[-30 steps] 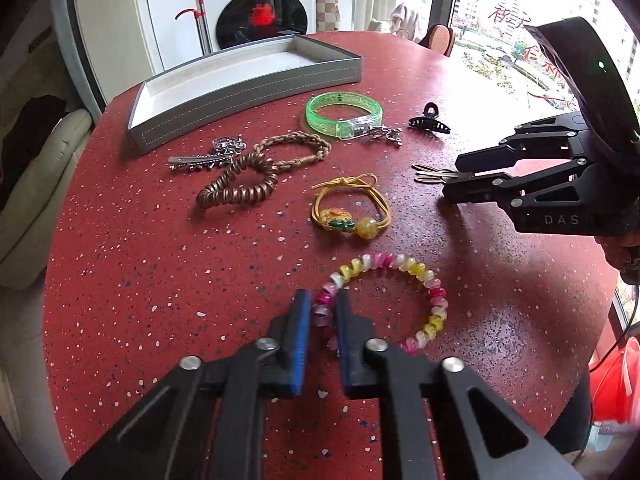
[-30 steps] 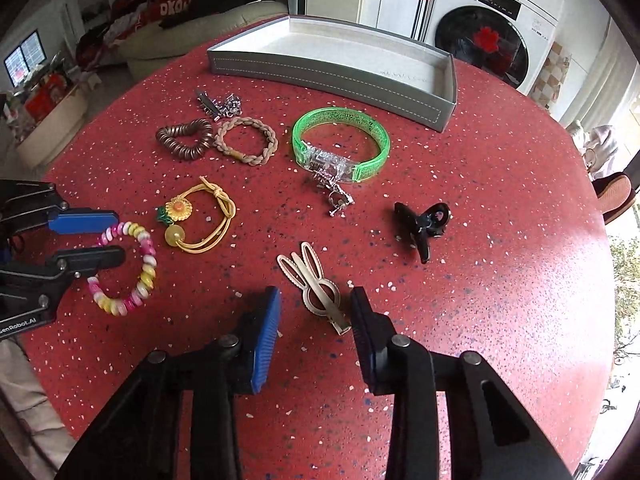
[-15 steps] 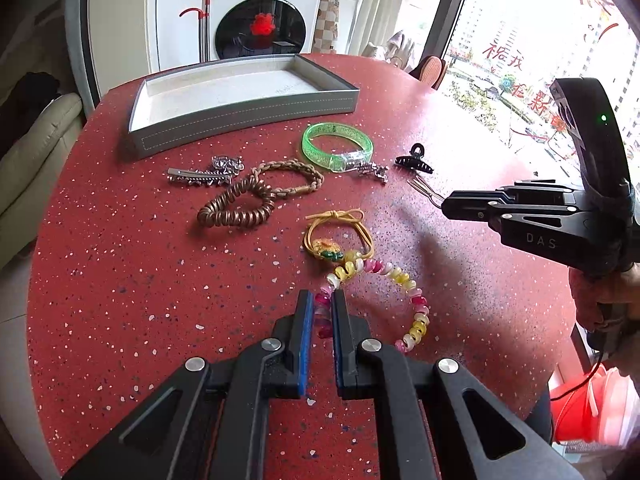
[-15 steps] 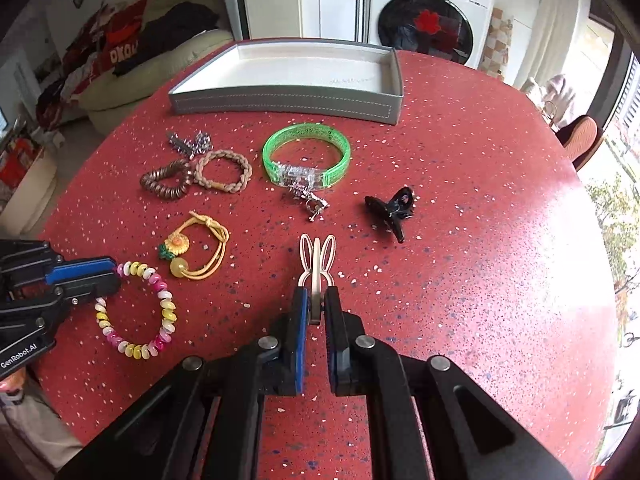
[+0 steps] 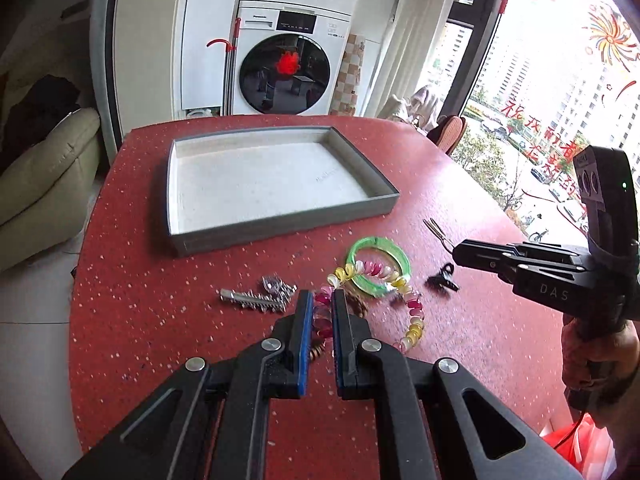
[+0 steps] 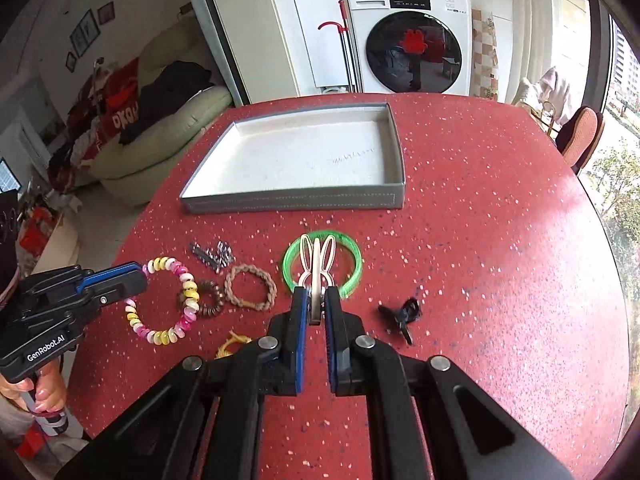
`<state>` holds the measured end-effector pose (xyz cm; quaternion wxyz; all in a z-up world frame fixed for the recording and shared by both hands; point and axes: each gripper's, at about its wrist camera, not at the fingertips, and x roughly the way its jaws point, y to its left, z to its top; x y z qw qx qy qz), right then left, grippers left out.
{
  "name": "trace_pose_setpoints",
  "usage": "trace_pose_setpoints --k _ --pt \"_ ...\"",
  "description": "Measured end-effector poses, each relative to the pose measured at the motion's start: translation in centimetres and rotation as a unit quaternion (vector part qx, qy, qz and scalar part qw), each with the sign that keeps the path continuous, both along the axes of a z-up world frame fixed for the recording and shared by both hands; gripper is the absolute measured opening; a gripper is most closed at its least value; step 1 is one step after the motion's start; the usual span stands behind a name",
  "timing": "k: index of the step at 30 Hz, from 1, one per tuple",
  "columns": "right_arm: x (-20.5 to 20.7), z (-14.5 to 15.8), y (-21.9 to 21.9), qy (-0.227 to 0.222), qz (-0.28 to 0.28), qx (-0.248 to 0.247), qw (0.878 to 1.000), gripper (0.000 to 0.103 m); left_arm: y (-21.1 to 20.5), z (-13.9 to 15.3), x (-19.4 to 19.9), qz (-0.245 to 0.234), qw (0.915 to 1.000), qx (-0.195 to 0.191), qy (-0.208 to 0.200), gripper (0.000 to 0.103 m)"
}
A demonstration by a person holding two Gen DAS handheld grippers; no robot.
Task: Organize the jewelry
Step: 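Carry both items over the tray while the right tool opens, dropping the bunny clip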
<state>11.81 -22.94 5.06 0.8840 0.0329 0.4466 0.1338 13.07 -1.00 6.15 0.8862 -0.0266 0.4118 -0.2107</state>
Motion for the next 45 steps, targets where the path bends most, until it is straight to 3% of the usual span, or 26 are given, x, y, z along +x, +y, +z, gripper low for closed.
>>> trace_pose_setpoints --k 11,15,19,27,35,36,38,39,40,45 --pt "12.3 0.7 2.8 0.006 -0.005 0.016 1.000 0.009 0.9 0.7 13.0 0.080 0.9965 0.019 -0.013 0.027" --pt "16.9 -0.5 2.9 0.017 -0.021 0.018 0.999 0.009 0.3 -1.2 17.0 0.100 0.9941 0.040 -0.012 0.027" --pt "20.5 -2.5 2.7 0.033 -0.043 0.021 0.998 0.009 -0.2 -3.9 20.6 0.113 0.9918 0.057 0.013 0.027" --pt "23.4 -6.8 3.0 0.066 -0.055 0.005 0.996 0.009 -1.2 -8.9 23.1 0.115 0.9856 0.111 0.055 0.027" --pt "23.3 -7.8 3.2 0.069 -0.060 -0.007 0.996 0.010 -2.2 -9.7 23.0 0.121 0.9797 0.154 0.044 0.028" --pt "23.2 -7.8 3.3 0.069 -0.058 -0.005 0.996 0.016 -2.2 -9.7 23.0 0.121 0.9791 0.157 0.045 0.028" --pt "22.9 -7.5 3.1 0.073 -0.063 0.005 0.995 0.036 -2.2 -9.5 23.0 0.122 0.9788 0.158 0.045 0.028" --pt "22.7 -7.3 2.9 0.072 -0.067 0.010 0.995 0.053 -2.2 -9.3 23.0 0.124 0.9790 0.156 0.045 0.028" --pt "22.3 -6.9 2.7 0.066 -0.069 0.017 0.995 0.059 -2.1 -9.1 22.8 0.126 0.9793 0.153 0.043 0.028" --pt "21.1 -4.8 2.0 0.045 -0.071 0.033 0.996 0.063 -1.9 -8.1 22.3 0.134 0.9806 0.139 0.030 0.028"
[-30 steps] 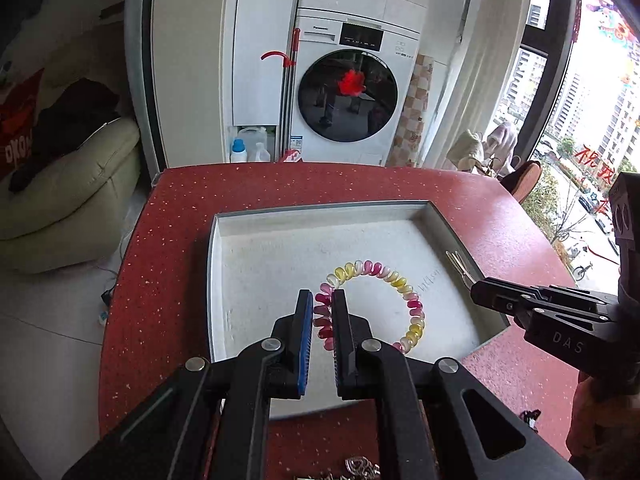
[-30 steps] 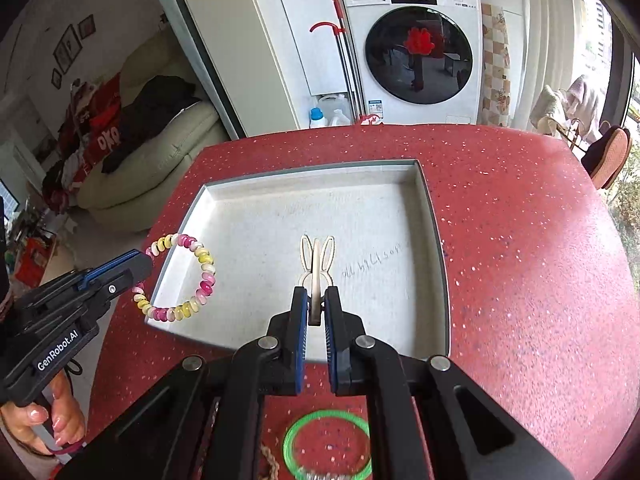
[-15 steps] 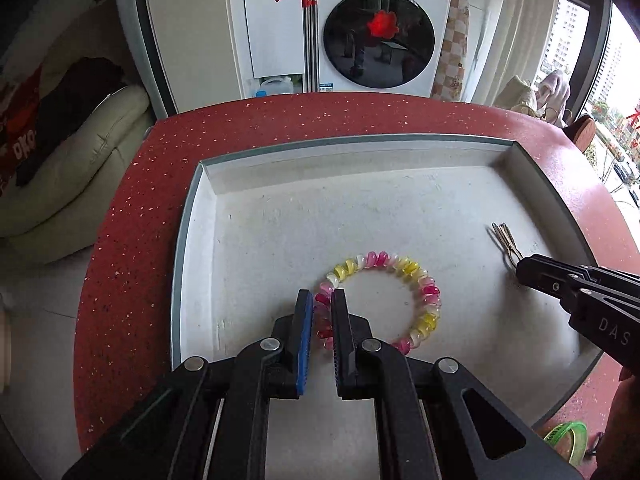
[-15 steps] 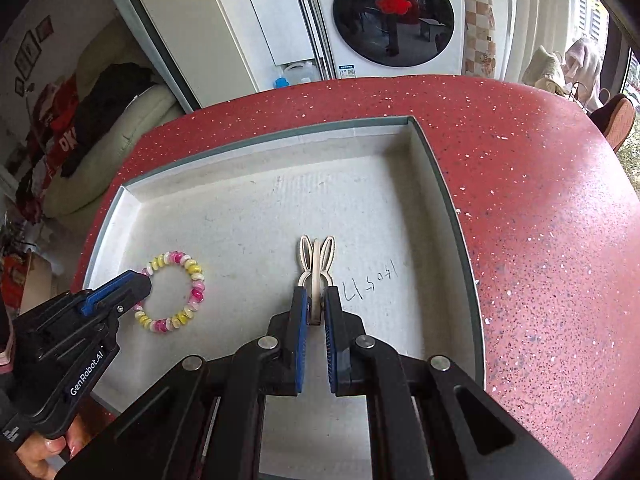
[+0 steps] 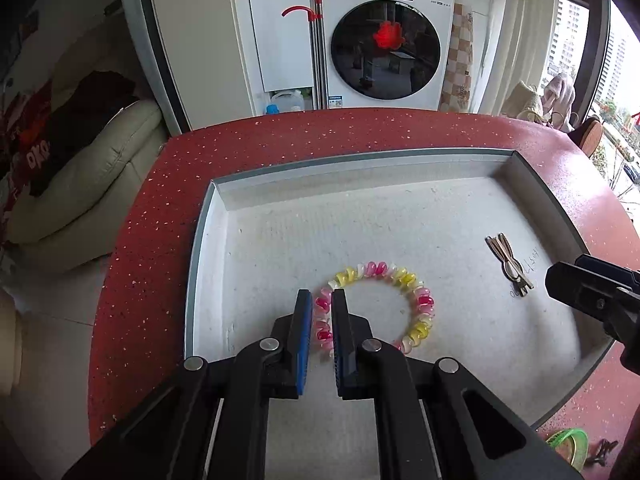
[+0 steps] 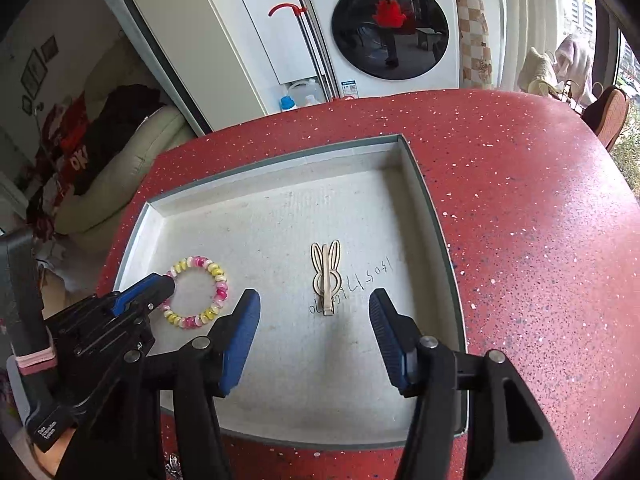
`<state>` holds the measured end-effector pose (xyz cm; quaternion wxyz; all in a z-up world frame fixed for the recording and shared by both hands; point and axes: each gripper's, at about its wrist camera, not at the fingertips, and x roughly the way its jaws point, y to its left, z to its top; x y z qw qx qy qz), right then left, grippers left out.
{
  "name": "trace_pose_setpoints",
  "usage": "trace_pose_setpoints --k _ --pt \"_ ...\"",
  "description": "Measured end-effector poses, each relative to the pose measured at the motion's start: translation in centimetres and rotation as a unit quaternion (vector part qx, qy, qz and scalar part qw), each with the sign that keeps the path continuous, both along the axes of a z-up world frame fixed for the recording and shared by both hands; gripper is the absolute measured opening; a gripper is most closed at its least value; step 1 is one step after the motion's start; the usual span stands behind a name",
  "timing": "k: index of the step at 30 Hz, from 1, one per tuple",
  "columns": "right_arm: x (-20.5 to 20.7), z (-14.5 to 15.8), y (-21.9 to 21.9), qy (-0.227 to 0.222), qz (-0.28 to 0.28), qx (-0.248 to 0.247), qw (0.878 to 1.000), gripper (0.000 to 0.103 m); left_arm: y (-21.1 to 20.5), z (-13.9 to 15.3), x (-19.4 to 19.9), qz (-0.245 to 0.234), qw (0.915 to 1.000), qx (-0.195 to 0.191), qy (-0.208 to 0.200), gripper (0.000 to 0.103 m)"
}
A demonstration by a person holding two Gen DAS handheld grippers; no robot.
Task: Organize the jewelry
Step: 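Carry both items over the tray while the right tool opens, dropping the bunny clip, then lower the beaded bracelet into the tray and open the left tool, then move both tools back from the tray toward the remaining jewelry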
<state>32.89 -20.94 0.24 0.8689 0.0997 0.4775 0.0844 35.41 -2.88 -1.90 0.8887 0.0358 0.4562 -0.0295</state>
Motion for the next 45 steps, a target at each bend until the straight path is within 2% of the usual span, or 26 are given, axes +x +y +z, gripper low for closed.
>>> trace_pose_setpoints --k 4,15,17,18,20,21,22,23,25,29,31,33,35,38,42,45 --pt "-1.0 1.5 -0.9 -0.014 -0.010 0.013 1.000 0.066 -0.1 0.9 -0.3 -0.002 0.9999 -0.005 -0.011 0.028" --pt "-3.7 3.2 -2.5 -0.024 -0.036 0.047 0.998 0.067 -0.4 3.2 -2.5 -0.011 0.9994 -0.019 -0.026 0.028" --pt "-4.4 3.6 -2.8 -0.028 -0.038 0.050 0.998 0.069 -0.3 3.8 -3.2 -0.015 0.9992 -0.021 -0.032 0.028" --pt "-4.9 3.9 -2.9 -0.030 -0.038 0.051 0.998 0.075 -0.3 4.2 -3.6 -0.016 0.9990 -0.023 -0.034 0.028" --pt "-5.9 4.4 -3.0 -0.036 -0.039 0.052 0.997 0.076 -0.3 4.7 -4.5 -0.019 0.9988 -0.026 -0.036 0.028" --pt "-6.5 4.6 -3.0 -0.039 -0.039 0.053 0.997 0.076 -0.2 5.0 -5.0 -0.022 0.9987 -0.027 -0.036 0.034" --pt "-7.1 4.9 -3.0 -0.043 -0.039 0.054 0.997 0.076 -0.1 5.2 -5.5 -0.022 0.9987 -0.027 -0.037 0.083" --pt "-7.7 5.1 -3.1 -0.046 -0.040 0.056 0.997 0.076 0.1 5.5 -6.0 -0.016 0.9989 -0.024 -0.038 0.103" --pt "-8.8 5.6 -3.2 -0.050 -0.038 0.060 0.996 0.079 0.4 6.2 -7.2 -0.008 0.9979 -0.021 -0.061 0.103" --pt "-11.4 6.3 -2.9 -0.060 -0.028 0.057 0.996 0.082 0.8 6.5 -9.6 -0.016 0.9972 -0.027 -0.068 0.103" --pt "-13.0 6.5 -2.7 -0.068 -0.020 0.054 0.996 0.088 1.0 6.5 -11.2 -0.015 0.9967 -0.023 -0.076 0.103" --pt "-14.6 6.6 -2.5 -0.076 -0.010 0.051 0.996 0.088 1.0 6.3 -12.7 -0.010 0.9968 -0.019 -0.077 0.103" --pt "-16.1 6.6 -2.4 -0.084 -0.008 0.043 0.996 0.103 1.2 6.1 -14.4 -0.009 0.9971 -0.022 -0.072 0.103" --pt "-18.3 6.6 -3.0 -0.103 -0.009 0.053 0.993 0.103 1.2 5.8 -16.8 -0.004 0.9973 -0.020 -0.070 0.103" --pt "-20.7 6.2 -3.7 -0.105 -0.009 0.060 0.993 0.103 1.0 5.8 -19.7 0.001 0.9974 -0.016 -0.070 0.103" --pt "-22.0 6.3 -3.9 -0.106 -0.012 0.043 0.993 0.103 0.8 6.2 -21.7 0.001 0.9969 -0.007 -0.079 0.103"
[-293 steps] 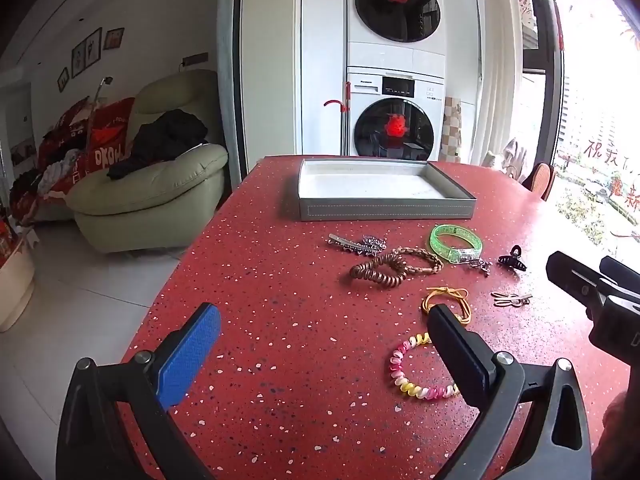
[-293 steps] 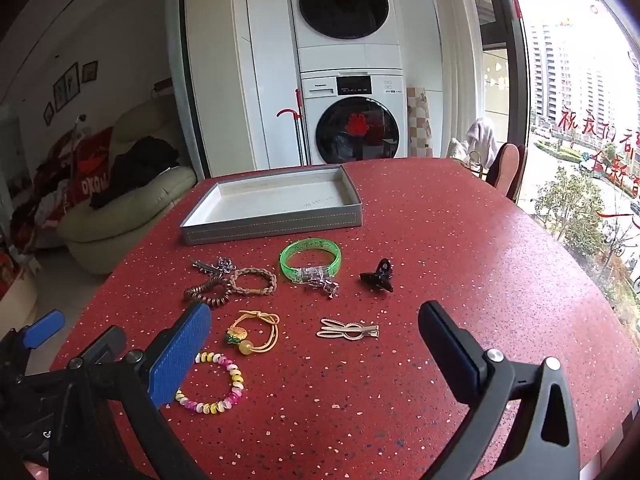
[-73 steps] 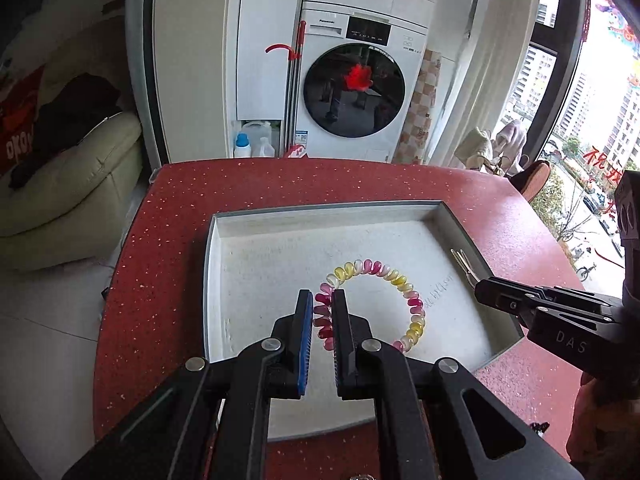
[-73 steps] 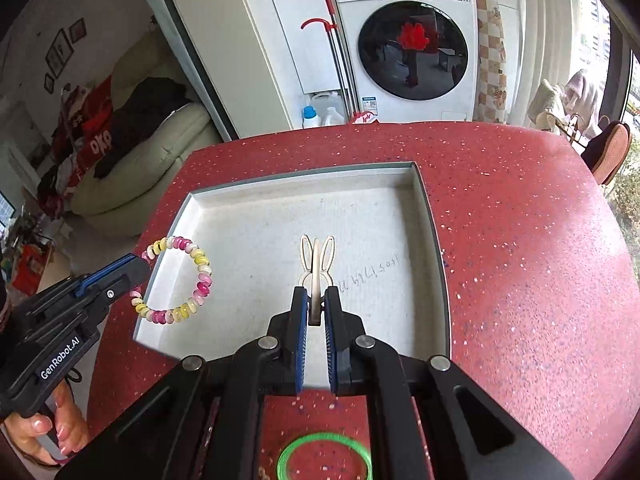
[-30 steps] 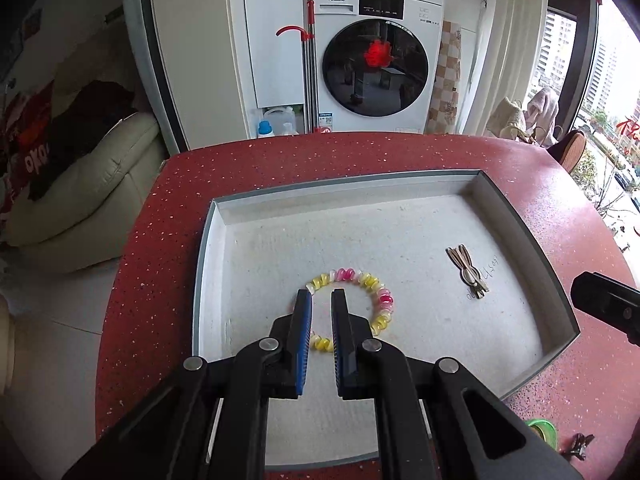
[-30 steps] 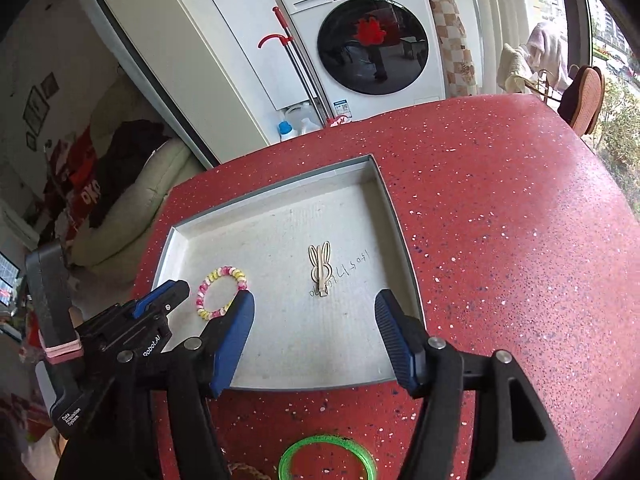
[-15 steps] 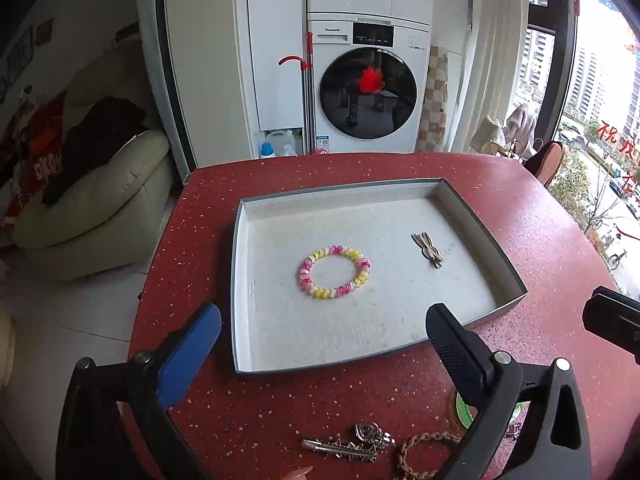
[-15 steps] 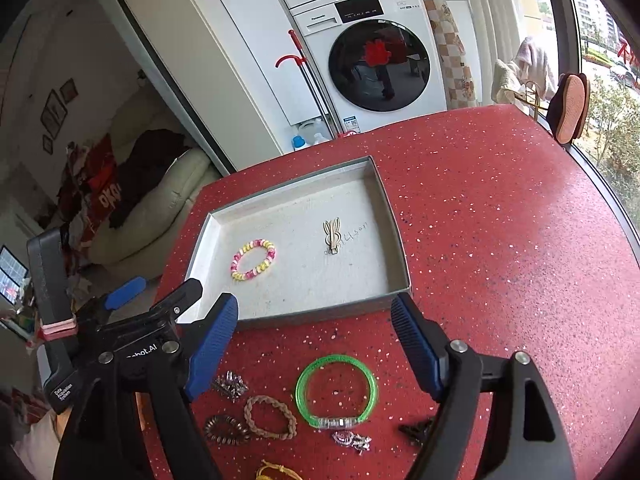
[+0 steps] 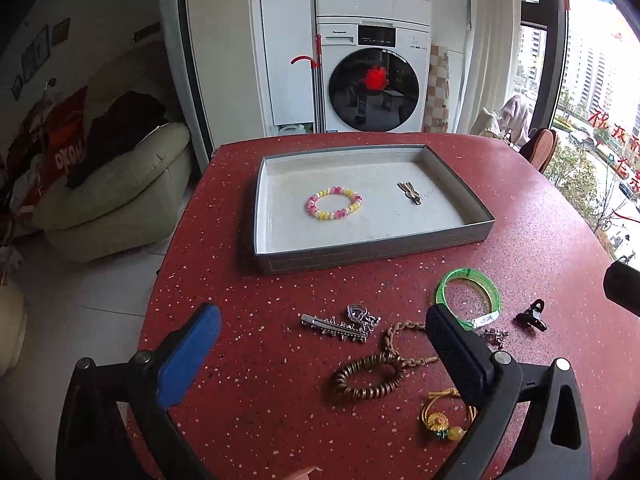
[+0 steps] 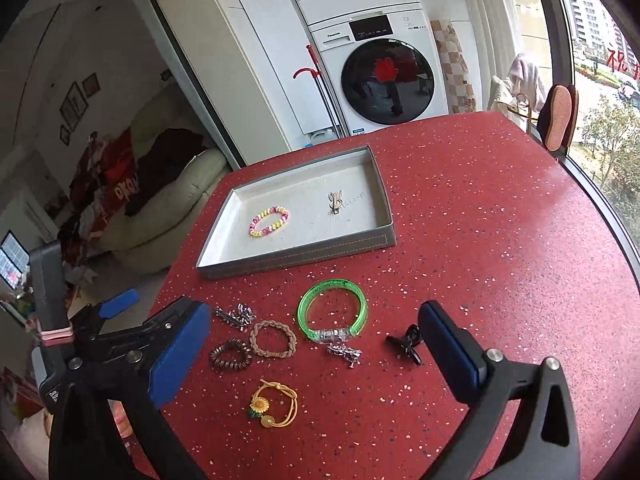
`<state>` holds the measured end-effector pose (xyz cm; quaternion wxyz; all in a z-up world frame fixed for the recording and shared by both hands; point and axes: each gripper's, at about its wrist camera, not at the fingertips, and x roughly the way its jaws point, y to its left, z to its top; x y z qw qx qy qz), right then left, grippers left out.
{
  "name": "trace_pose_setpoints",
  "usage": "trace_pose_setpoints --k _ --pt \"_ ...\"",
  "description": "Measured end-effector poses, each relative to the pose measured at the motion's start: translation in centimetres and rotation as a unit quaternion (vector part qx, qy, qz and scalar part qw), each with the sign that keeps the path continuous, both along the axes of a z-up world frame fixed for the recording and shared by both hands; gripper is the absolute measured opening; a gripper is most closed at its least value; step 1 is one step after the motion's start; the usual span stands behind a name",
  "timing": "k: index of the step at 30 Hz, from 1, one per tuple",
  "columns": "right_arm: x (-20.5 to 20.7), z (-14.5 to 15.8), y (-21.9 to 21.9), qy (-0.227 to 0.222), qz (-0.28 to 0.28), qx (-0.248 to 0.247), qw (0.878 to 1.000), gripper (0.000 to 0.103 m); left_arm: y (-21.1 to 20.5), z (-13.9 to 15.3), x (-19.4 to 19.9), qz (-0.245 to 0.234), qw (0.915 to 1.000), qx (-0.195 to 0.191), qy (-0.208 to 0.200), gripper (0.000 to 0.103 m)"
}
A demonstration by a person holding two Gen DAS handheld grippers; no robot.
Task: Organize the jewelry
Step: 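Move both tools back from the tray toward the remaining jewelry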
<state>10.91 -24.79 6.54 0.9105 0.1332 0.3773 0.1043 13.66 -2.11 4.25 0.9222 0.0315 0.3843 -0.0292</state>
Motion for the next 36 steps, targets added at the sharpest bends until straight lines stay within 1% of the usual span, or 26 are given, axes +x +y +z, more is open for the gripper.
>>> trace_pose_setpoints --k 3,7,12,18,22,25,28,34,35,36 --pt "-1.2 0.3 -0.1 -0.012 -0.012 -0.018 1.000 0.103 -0.3 0.3 -1.5 -0.006 1.0000 0.006 -0.002 0.103" --pt "-2.8 0.1 -0.2 -0.013 -0.021 -0.018 1.000 0.103 -0.4 -0.3 -2.6 -0.023 0.9997 0.001 0.012 0.103" --pt "-4.3 -1.5 0.3 0.009 -0.021 -0.025 0.999 0.103 -0.3 -1.9 -4.1 -0.047 0.9976 -0.024 0.044 0.103" --pt "-5.9 -4.9 -0.5 0.058 -0.044 -0.028 0.997 0.103 0.3 -4.3 -5.4 -0.041 0.9961 -0.029 0.073 0.103" --pt "-6.4 -6.4 -1.4 0.086 -0.064 -0.029 0.994 0.103 0.7 -5.6 -5.0 -0.036 0.9944 -0.036 0.093 0.103" --pt "-6.1 -6.8 -1.7 0.095 -0.074 -0.042 0.992 0.103 0.6 -6.1 -4.5 -0.045 0.9937 -0.038 0.096 0.103" --pt "-5.2 -6.9 -1.8 0.101 -0.075 -0.052 0.991 0.103 0.6 -6.2 -3.5 -0.053 0.9945 -0.024 0.087 0.103" --pt "-2.6 -7.4 -2.1 0.111 -0.066 -0.096 0.987 0.103 1.1 -7.0 -1.0 -0.077 0.9933 0.000 0.086 0.103" --pt "-2.2 -7.6 -2.1 0.115 -0.064 -0.105 0.986 0.102 1.0 -7.1 -0.7 -0.084 0.9927 0.003 0.087 0.103" --pt "-1.7 -7.9 -2.2 0.121 -0.063 -0.111 0.984 0.099 1.1 -7.2 -0.5 -0.089 0.9922 0.001 0.087 0.103"
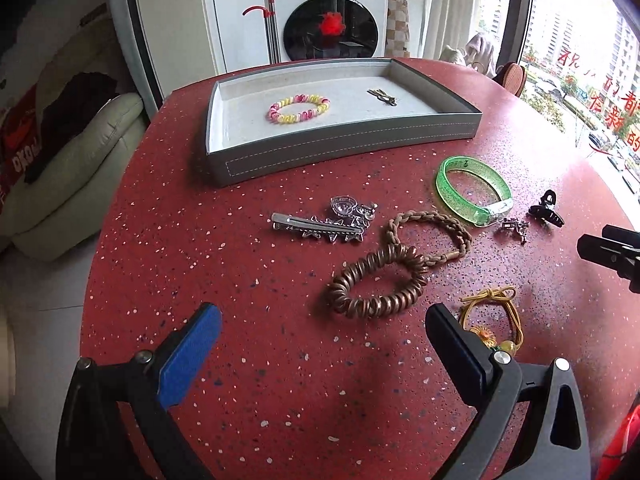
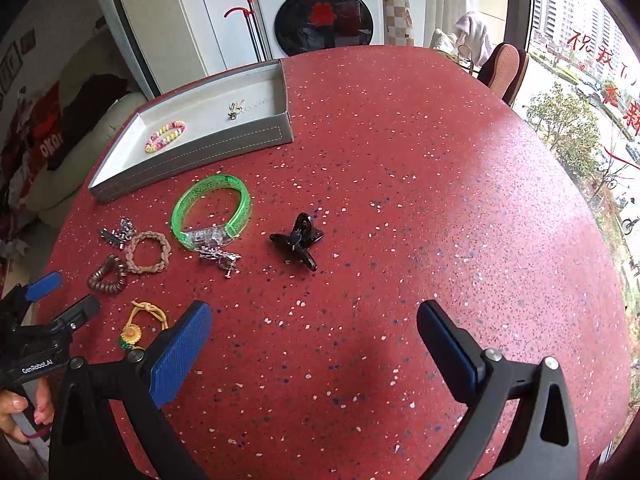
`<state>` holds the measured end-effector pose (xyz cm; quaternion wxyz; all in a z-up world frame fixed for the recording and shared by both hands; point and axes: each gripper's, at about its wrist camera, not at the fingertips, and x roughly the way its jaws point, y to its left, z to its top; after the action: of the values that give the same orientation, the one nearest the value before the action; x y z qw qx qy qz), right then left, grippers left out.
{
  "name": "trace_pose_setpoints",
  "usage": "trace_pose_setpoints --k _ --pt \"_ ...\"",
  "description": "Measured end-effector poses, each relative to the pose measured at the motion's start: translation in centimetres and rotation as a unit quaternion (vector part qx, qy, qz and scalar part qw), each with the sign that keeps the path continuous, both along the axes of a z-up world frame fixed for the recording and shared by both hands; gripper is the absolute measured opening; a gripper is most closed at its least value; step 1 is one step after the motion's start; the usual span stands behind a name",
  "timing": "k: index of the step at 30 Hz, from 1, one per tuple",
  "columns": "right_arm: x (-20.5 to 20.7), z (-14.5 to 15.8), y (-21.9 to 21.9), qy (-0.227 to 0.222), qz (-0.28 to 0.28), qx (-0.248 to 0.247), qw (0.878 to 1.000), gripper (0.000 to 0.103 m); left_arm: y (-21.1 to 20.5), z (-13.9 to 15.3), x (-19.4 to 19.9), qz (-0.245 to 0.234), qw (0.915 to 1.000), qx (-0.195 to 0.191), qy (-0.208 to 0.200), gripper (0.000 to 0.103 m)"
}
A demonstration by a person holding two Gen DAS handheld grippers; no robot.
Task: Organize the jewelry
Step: 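Move both tools back from the tray toward the remaining jewelry, then grasp the brown coiled hair tie with the left tool while the right tool grasps the black claw clip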
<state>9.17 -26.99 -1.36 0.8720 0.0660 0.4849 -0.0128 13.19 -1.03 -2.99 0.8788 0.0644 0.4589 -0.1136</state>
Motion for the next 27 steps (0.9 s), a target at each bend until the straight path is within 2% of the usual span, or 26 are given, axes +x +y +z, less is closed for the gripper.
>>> trace_pose_setpoints --k 2,8,11,13,16,17,18,20,21,22,27 --pt "0.8 -0.4 -0.2 0.009 0.001 -0.010 1.000 0.093 0.1 -0.2 0.6 -0.008 0.9999 -0.007 0.008 0.103" --pt "3.3 -0.9 0.3 0.019 0.028 -0.046 0.998 0.089 -1.0 -0.3 1.7 -0.034 0.9993 -0.010 0.009 0.103" --pt "4.3 -1.3 1.1 0.027 0.044 -0.059 0.997 0.080 -1.6 -0.6 2.0 -0.044 0.9990 -0.008 0.010 0.103" --pt "5.0 -1.8 1.5 0.035 0.052 -0.066 0.996 0.074 -1.9 -0.9 2.2 -0.045 0.9988 -0.008 0.016 0.093" --pt "5.5 -1.8 1.6 0.031 0.051 -0.059 0.997 0.068 -2.1 -1.1 2.1 -0.042 0.9990 -0.009 0.011 0.085" --pt "5.5 -1.7 1.6 0.029 0.050 -0.058 0.997 0.065 -2.1 -1.0 2.1 -0.044 0.9989 -0.011 0.009 0.078" --pt "5.5 -1.7 1.7 0.027 0.050 -0.058 0.997 0.058 -2.1 -0.9 2.0 -0.046 0.9988 -0.012 0.006 0.073" --pt "5.5 -1.5 1.9 0.023 0.051 -0.058 0.997 0.041 -2.0 -0.8 2.1 -0.048 0.9988 -0.013 0.003 0.056" --pt "5.5 -1.5 1.9 0.023 0.049 -0.059 0.997 0.041 -2.0 -0.7 2.1 -0.047 0.9988 -0.015 0.002 0.052" --pt "5.4 -1.5 1.9 0.023 0.047 -0.059 0.997 0.041 -1.8 -0.8 2.2 -0.045 0.9989 -0.016 0.001 0.043" --pt "4.8 -0.9 1.3 0.015 0.025 -0.040 0.999 0.041 -0.4 -0.5 2.3 -0.029 0.9979 -0.057 0.010 0.040"
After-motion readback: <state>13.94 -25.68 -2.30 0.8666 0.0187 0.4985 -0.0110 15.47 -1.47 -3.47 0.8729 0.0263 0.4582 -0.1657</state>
